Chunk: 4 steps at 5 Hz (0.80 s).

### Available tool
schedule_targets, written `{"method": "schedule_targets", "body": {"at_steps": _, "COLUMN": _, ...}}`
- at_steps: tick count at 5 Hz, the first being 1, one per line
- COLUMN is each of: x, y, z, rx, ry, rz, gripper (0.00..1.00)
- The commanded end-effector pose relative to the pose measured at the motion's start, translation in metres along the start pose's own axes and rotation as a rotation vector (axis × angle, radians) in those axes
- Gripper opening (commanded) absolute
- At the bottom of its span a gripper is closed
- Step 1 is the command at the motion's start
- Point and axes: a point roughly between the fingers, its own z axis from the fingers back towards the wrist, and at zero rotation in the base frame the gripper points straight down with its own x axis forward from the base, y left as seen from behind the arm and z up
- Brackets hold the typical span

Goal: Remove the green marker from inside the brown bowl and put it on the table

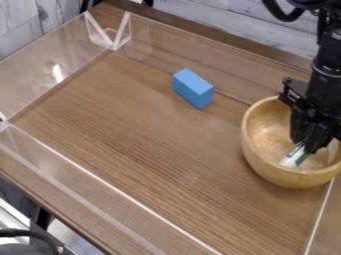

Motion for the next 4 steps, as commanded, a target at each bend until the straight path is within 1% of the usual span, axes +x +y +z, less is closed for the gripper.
{"method": "schedule_targets", "body": {"at_steps": 1, "x": 0.004, "y": 0.001, "z": 0.026, "rx": -0.005, "ry": -0.064, "rz": -0.017, "gripper": 0.0}}
{"method": "schedule_targets", "body": {"at_steps": 4, "x": -0.002, "y": 0.003, "z": 0.037, "rx": -0.019, "ry": -0.054, "rz": -0.048, "gripper": 0.0}}
